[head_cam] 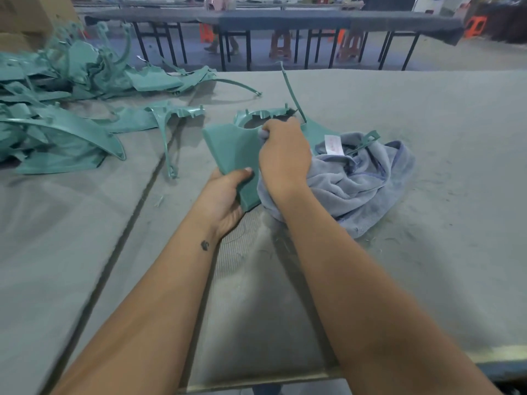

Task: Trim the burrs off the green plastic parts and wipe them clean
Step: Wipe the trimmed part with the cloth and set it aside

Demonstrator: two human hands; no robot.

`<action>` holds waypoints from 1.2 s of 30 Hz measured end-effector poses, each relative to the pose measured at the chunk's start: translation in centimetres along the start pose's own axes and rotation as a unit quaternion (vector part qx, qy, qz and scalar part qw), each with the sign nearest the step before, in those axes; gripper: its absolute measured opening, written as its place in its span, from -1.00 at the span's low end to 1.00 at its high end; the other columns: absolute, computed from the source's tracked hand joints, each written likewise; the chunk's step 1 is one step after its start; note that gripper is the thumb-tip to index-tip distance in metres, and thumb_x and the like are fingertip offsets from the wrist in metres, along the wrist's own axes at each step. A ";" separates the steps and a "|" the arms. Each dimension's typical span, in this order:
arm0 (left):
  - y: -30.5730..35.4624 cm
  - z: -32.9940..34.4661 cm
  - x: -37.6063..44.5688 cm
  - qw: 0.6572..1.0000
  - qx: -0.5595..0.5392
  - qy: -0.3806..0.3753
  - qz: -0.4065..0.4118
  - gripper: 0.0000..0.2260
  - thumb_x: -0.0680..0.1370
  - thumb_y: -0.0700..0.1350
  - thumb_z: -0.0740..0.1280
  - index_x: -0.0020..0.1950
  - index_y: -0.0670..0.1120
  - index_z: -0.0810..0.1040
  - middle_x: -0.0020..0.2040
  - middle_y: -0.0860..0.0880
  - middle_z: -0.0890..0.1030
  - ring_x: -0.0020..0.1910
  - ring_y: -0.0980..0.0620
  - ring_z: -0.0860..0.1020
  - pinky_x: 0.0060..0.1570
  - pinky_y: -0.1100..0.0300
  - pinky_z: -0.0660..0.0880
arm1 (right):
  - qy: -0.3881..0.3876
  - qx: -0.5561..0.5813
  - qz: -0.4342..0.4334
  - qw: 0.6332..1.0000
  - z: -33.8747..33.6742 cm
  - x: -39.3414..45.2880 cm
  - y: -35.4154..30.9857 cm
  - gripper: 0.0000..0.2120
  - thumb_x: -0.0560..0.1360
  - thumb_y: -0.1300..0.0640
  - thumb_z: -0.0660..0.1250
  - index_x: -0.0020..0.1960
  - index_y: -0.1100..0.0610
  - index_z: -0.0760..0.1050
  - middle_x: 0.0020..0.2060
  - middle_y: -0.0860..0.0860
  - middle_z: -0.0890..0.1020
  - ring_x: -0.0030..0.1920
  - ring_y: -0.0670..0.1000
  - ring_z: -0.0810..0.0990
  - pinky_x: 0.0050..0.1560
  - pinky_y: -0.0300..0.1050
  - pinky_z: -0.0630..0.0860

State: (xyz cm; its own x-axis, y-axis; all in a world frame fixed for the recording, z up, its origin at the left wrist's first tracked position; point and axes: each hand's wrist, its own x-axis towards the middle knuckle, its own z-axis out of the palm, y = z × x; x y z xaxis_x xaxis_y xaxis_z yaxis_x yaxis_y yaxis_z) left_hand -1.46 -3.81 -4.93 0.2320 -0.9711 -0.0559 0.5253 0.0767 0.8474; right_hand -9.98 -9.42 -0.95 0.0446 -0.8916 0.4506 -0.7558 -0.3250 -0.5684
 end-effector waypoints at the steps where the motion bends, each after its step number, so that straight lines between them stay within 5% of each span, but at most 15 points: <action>1: 0.0 0.1 0.0 1.000 0.000 0.000 0.003 -0.76 0.59 -0.38 0.17 0.07 -0.13 0.55 -0.19 -0.08 0.71 -0.24 -0.01 0.69 -0.22 0.07 0.65 | 0.004 0.011 0.013 1.000 0.1 0.1 -0.3 -0.77 0.51 0.29 0.14 -0.06 0.07 0.53 -0.03 0.05 0.42 -0.21 0.08 0.44 -0.19 -0.11 0.30; 6: 0.0 0.3 -0.5 0.997 -0.044 -0.050 0.031 -0.68 0.54 -0.46 0.13 0.02 -0.13 0.58 -0.18 -0.14 0.69 -0.20 -0.05 0.68 -0.18 0.07 0.62 | -0.109 0.072 -0.087 0.988 -0.3 -0.9 -1.3 -0.72 0.42 0.28 0.26 -0.13 -0.07 0.61 -0.22 -0.05 0.57 -0.16 0.03 0.51 -0.19 -0.17 0.35; 8: -0.1 0.3 -0.8 0.998 -0.032 -0.049 0.034 -0.65 0.51 -0.49 0.11 0.04 -0.14 0.57 -0.18 -0.13 0.68 -0.20 -0.04 0.67 -0.15 0.09 0.61 | -0.134 0.092 -0.091 0.982 -0.9 -1.0 -0.7 -0.73 0.44 0.25 0.31 -0.04 -0.06 0.67 -0.14 -0.04 0.62 -0.11 0.01 0.54 -0.12 -0.16 0.43; 12: 0.0 0.3 -1.0 0.998 0.028 -0.040 0.027 -0.64 0.51 -0.50 0.12 0.09 -0.15 0.54 -0.16 -0.08 0.69 -0.20 0.00 0.67 -0.19 0.14 0.62 | -0.080 -0.006 -0.070 0.994 -1.5 0.2 1.2 -0.80 0.44 0.28 0.19 -0.30 0.04 0.43 -0.18 0.02 0.48 -0.20 0.11 0.45 -0.29 -0.08 0.29; 14: 0.0 0.2 -0.9 0.998 0.038 -0.049 0.028 -0.64 0.50 -0.51 0.12 0.05 -0.14 0.55 -0.19 -0.05 0.70 -0.22 0.02 0.67 -0.23 0.16 0.62 | -0.055 -0.045 -0.062 0.996 -1.5 0.5 1.2 -0.81 0.46 0.30 0.16 -0.24 0.03 0.32 -0.12 0.03 0.39 -0.24 0.11 0.41 -0.29 -0.11 0.22; 19: 0.0 0.3 -0.6 0.997 0.034 -0.064 0.040 -0.70 0.48 -0.50 0.19 -0.03 -0.16 0.56 -0.23 -0.09 0.68 -0.25 -0.01 0.67 -0.22 0.12 0.63 | 0.003 -0.018 -0.080 0.997 -0.8 0.6 -1.4 -0.82 0.47 0.32 0.17 0.00 0.10 0.43 -0.06 0.07 0.41 -0.23 0.08 0.35 -0.24 -0.10 0.25; 22: 0.0 0.3 -0.6 0.996 -0.007 -0.082 0.044 -0.72 0.50 -0.47 0.20 -0.09 -0.16 0.60 -0.25 -0.10 0.67 -0.28 0.00 0.66 -0.29 0.14 0.63 | -0.029 0.018 -0.158 0.987 -0.1 -1.0 -2.9 -0.82 0.43 0.32 0.18 -0.11 0.06 0.36 -0.14 0.05 0.41 -0.24 0.11 0.39 -0.22 -0.07 0.29; 30: 0.0 0.3 -0.7 0.995 0.060 -0.075 0.040 -0.65 0.49 -0.54 0.14 0.02 -0.17 0.55 -0.20 -0.07 0.70 -0.19 0.00 0.68 -0.16 0.12 0.63 | -0.019 -0.015 -0.066 0.998 -1.1 1.4 -0.8 -0.79 0.45 0.36 0.15 -0.07 0.06 0.39 0.03 0.08 0.44 -0.18 0.09 0.39 -0.20 -0.06 0.31; 36: 0.0 0.2 -0.6 0.997 0.004 -0.076 0.031 -0.63 0.51 -0.53 0.13 0.02 -0.13 0.56 -0.21 -0.07 0.70 -0.24 0.02 0.68 -0.25 0.17 0.62 | -0.053 0.032 -0.123 0.990 -0.1 -1.5 -1.0 -0.87 0.46 0.28 0.19 -0.16 0.06 0.32 -0.16 0.00 0.42 -0.19 0.06 0.40 -0.22 -0.08 0.25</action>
State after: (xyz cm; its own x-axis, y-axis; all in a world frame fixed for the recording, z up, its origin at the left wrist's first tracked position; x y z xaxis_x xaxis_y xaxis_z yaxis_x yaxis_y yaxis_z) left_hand -1.76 -3.23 -4.77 0.1362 -0.9877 0.0767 0.5080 0.1361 0.8506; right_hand -9.33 -7.68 -0.98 0.2936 -0.8096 0.5082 -0.6703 -0.5534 -0.4943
